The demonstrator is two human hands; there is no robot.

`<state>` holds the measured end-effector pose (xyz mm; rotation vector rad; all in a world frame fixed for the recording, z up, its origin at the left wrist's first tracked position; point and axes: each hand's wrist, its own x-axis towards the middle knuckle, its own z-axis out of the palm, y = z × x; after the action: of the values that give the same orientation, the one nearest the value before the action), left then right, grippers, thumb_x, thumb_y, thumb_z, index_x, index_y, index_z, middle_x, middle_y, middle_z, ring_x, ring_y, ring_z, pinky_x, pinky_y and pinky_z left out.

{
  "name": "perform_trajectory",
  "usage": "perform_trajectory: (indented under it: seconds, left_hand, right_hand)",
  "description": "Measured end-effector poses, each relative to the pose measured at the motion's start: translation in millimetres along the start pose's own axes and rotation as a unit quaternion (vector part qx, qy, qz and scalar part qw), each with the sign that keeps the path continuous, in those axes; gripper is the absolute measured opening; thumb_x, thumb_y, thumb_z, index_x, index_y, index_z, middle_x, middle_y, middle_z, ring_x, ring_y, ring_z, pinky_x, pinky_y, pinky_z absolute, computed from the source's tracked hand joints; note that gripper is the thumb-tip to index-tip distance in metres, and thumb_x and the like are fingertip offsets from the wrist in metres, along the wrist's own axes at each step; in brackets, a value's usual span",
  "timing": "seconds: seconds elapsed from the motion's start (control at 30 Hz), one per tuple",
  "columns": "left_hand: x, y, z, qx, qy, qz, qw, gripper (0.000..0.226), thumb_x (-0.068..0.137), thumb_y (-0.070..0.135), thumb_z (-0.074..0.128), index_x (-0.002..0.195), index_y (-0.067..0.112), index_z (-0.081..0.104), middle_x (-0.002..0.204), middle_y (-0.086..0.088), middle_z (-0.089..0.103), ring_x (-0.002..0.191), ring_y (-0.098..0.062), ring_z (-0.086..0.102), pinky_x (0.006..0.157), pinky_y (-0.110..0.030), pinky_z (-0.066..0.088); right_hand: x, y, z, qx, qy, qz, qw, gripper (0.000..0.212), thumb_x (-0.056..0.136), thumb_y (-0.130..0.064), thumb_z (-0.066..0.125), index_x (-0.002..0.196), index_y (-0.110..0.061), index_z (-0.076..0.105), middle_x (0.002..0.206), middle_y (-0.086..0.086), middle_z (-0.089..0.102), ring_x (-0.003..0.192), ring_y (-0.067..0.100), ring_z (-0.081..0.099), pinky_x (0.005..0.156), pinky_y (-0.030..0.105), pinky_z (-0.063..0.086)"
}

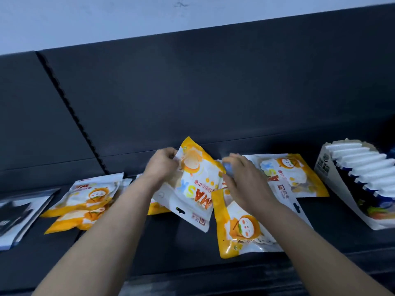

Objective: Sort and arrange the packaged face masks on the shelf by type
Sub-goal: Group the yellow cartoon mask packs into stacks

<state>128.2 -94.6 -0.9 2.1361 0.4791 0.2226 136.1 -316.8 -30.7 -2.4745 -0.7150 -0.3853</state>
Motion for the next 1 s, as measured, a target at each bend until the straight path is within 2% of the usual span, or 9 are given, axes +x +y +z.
perform_trajectory:
  seconds: [0.13, 0.23, 0.33, 0.5, 0.63, 0.73, 0.83, 0.9, 1.0]
  left_hand:
    - [-20, 1, -38, -0.006, -0.114, 0.056, 0.992, 0.018, 0.097, 0.005, 0.05, 0.083, 0.011, 0.061, 0.068, -0.006, 0.059, 0.057, -0.019, 0.052, 0.05, -0.026, 0.043]
    - [-33, 2, -60, 0.005, -0.137, 0.1, 0.985, 0.016, 0.097, 0.007, 0.053, 0.084, 0.009, 0.063, 0.075, -0.012, 0.063, 0.066, -0.023, 0.057, 0.058, -0.033, 0.05]
    - [-35, -7, -70, 0.062, 0.034, 0.134, 0.988, 0.014, 0.091, 0.016, 0.064, 0.104, 0.019, 0.068, 0.105, -0.005, 0.07, 0.096, -0.02, 0.066, 0.089, -0.039, 0.054]
    - [-37, -34, -75, 0.115, 0.248, 0.071, 0.959, 0.084, 0.086, 0.037, 0.066, 0.15, 0.011, 0.018, 0.16, -0.009, 0.01, 0.148, -0.025, 0.008, 0.118, -0.041, 0.021]
    - [-38, -48, -64, -0.241, 0.028, -0.042, 0.969, 0.069, 0.077, 0.046, 0.073, 0.13, 0.011, 0.046, 0.126, -0.011, 0.063, 0.11, -0.032, 0.064, 0.089, -0.048, 0.055]
    - [-30, -65, -61, -0.351, 0.058, -0.084, 0.931, 0.037, 0.086, 0.016, 0.068, 0.118, 0.011, 0.051, 0.109, -0.016, 0.069, 0.096, -0.036, 0.069, 0.079, -0.052, 0.058]
    - [-15, -82, -74, -0.289, 0.05, -0.08, 0.953, 0.047, 0.082, 0.014, 0.07, 0.123, 0.012, 0.048, 0.115, -0.015, 0.067, 0.098, -0.033, 0.067, 0.079, -0.052, 0.058]
    - [-5, -92, -81, -0.222, 0.042, -0.089, 0.97, 0.061, 0.082, 0.011, 0.073, 0.134, 0.011, 0.04, 0.117, -0.01, 0.066, 0.101, -0.028, 0.066, 0.085, -0.049, 0.057]
    - [-1, -102, -85, 0.039, 0.059, -0.075, 0.995, 0.09, 0.081, 0.021, 0.074, 0.15, 0.015, 0.016, 0.129, -0.011, 0.056, 0.117, -0.033, 0.055, 0.097, -0.045, 0.048]
  right_hand:
    - [19, -23, 5, 0.134, -0.066, 0.024, 0.988, 0.071, 0.092, -0.039, 0.055, 0.149, -0.021, 0.016, 0.154, -0.001, 0.023, 0.14, 0.017, 0.027, 0.11, 0.035, 0.03]
    - [32, -36, 19, 0.246, -0.149, 0.083, 0.954, 0.061, 0.085, -0.046, 0.061, 0.137, -0.022, 0.039, 0.135, 0.0, 0.052, 0.123, 0.022, 0.051, 0.102, 0.044, 0.044]
    - [33, -56, 33, 0.303, -0.133, 0.109, 0.937, 0.043, 0.075, -0.055, 0.06, 0.098, -0.018, 0.062, 0.096, 0.004, 0.07, 0.09, 0.024, 0.066, 0.081, 0.049, 0.055]
    - [41, -80, 47, 0.532, -0.013, 0.294, 0.794, 0.021, 0.092, -0.032, 0.058, 0.105, -0.016, 0.06, 0.107, 0.005, 0.067, 0.092, 0.023, 0.065, 0.082, 0.041, 0.055]
    - [40, -111, 59, 0.619, -0.003, 0.322, 0.716, 0.021, 0.094, -0.029, 0.056, 0.113, -0.019, 0.057, 0.111, 0.003, 0.066, 0.096, 0.022, 0.065, 0.085, 0.042, 0.054]
    - [26, -125, 64, 0.569, -0.086, 0.293, 0.763, 0.025, 0.096, -0.038, 0.049, 0.111, -0.02, 0.056, 0.105, 0.002, 0.066, 0.092, 0.019, 0.065, 0.076, 0.039, 0.057]
    - [9, -104, 69, 0.193, -0.128, 0.161, 0.959, 0.028, 0.096, -0.043, 0.042, 0.102, -0.024, 0.063, 0.098, -0.003, 0.066, 0.095, 0.02, 0.062, 0.075, 0.034, 0.051]
    - [-2, -90, 71, -0.03, -0.093, 0.107, 0.989, 0.024, 0.094, -0.036, 0.044, 0.096, -0.028, 0.066, 0.099, -0.004, 0.066, 0.092, 0.02, 0.061, 0.068, 0.031, 0.048]
    - [-13, -88, 74, -0.109, -0.024, 0.09, 0.99, 0.021, 0.09, -0.027, 0.046, 0.089, -0.026, 0.067, 0.096, -0.005, 0.063, 0.092, 0.017, 0.058, 0.067, 0.032, 0.049]
